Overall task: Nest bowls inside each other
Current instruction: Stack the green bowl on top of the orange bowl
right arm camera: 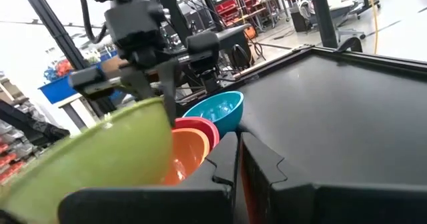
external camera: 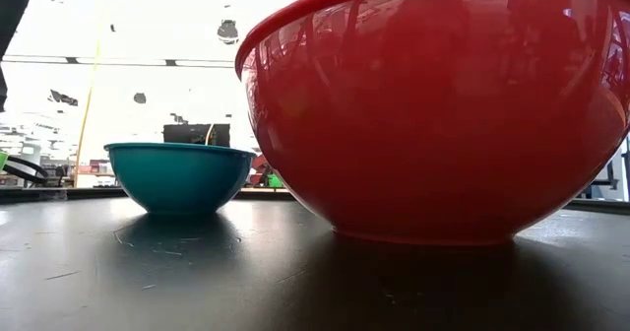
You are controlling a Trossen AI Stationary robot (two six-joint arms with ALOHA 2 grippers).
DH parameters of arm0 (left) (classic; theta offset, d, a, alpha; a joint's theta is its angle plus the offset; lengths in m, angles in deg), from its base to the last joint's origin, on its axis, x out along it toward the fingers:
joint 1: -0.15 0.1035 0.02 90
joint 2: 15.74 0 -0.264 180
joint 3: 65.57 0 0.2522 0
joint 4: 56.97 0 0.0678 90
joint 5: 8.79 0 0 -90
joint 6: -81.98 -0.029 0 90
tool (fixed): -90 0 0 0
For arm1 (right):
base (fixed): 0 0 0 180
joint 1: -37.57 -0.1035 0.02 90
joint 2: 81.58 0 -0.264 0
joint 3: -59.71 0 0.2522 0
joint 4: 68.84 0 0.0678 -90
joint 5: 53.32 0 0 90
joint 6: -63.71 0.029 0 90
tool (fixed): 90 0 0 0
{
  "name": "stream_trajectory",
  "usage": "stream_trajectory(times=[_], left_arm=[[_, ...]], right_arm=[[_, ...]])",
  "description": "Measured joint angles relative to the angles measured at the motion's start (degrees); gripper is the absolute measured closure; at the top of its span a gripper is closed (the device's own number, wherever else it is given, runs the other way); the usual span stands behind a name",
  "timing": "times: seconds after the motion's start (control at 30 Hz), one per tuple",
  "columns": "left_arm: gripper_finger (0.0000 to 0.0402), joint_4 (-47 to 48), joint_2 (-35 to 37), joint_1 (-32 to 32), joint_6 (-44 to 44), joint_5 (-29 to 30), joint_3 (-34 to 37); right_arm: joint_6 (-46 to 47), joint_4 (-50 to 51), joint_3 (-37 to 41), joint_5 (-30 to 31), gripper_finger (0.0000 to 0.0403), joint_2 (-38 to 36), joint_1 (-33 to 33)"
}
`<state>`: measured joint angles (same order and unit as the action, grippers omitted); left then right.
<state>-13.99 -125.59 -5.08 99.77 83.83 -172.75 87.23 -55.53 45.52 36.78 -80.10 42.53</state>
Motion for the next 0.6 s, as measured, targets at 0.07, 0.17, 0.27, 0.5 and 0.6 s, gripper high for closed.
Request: stream_trajectory(times=[0.07,0.17,0.27,0.5,0.6], left_arm=[[0.0401,0.9,0.0,0.0,-0.3,1.5,0.1],[0.0401,1.6,0.0,-0.3,-0.1,4.1,0.1],[0.0401,2.5,-0.1,-0.8,-0.1,4.6,0.1],[0.0395,1.8,-2.9,-2.4,0.2,8.4,0.0],[0.0397,1.6,-3.8,-2.8,-0.1,8.2,0.1]], right_arm=[[0.0,0.0,0.0,0.0,0.0365,0.0,0.0],[0.0,0.0,0.0,0.0,0.0365,0.0,0.0],[0.0,0.0,0.0,0.0,0.0365,0.0,0.0],[0.0,0.0,0.0,0.0,0.0365,0.0,0.0],[0.0,0.1,0.0,0.0,0.0365,0.0,0.0]])
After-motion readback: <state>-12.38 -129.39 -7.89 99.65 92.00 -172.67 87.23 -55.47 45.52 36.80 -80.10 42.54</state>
